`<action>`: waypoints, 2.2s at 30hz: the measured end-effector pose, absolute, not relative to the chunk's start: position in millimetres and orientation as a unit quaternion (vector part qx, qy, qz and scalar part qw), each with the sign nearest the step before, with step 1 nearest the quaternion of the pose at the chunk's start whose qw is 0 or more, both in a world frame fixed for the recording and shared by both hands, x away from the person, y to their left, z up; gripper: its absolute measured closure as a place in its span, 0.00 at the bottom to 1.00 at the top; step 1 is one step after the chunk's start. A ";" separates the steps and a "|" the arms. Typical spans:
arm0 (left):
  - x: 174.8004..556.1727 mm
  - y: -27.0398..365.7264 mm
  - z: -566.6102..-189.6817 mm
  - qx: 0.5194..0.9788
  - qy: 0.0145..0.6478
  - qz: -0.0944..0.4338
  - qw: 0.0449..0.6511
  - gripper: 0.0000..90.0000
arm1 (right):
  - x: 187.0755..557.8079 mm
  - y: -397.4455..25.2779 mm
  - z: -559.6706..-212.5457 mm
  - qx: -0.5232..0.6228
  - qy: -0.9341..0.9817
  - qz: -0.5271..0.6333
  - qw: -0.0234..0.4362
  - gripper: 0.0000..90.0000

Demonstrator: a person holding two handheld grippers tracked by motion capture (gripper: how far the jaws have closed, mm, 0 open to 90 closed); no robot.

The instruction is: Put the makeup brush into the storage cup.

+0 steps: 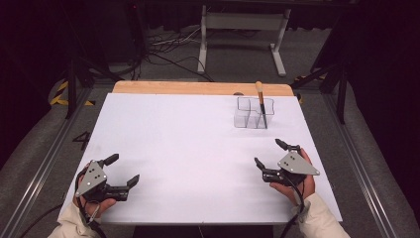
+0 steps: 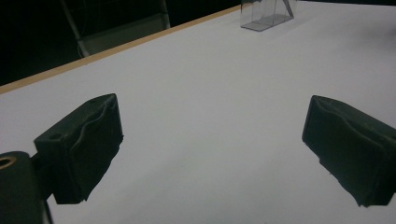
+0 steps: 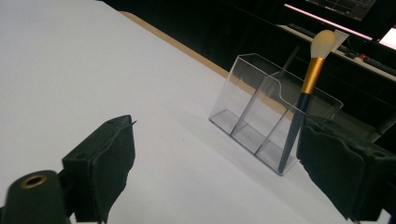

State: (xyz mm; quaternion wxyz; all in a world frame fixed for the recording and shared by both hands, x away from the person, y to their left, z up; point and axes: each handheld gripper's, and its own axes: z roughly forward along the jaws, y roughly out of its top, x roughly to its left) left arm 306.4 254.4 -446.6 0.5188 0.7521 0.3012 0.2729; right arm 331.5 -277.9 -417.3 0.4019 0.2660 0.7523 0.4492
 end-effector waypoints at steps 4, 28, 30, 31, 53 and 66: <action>306.6 254.2 -446.8 0.753 0.301 0.273 0.518 0.06 | 330.1 -281.8 -419.0 0.272 0.755 0.445 0.398 0.13; 308.8 251.2 -447.2 0.758 0.296 0.273 0.512 0.06 | 320.5 -300.1 -438.8 0.285 0.767 0.437 0.374 0.12; 308.0 251.3 -446.8 0.757 0.296 0.274 0.513 0.06 | 320.1 -299.4 -438.5 0.282 0.768 0.434 0.377 0.12; 308.0 251.3 -446.7 0.757 0.296 0.274 0.514 0.06 | 319.9 -300.0 -438.1 0.284 0.766 0.439 0.375 0.11; 308.0 250.7 -446.9 0.760 0.292 0.276 0.511 0.06 | 318.4 -295.3 -438.1 0.281 0.767 0.439 0.375 0.10; 308.7 250.3 -447.4 0.760 0.296 0.275 0.510 0.06 | 318.3 -296.0 -437.2 0.282 0.764 0.444 0.374 0.10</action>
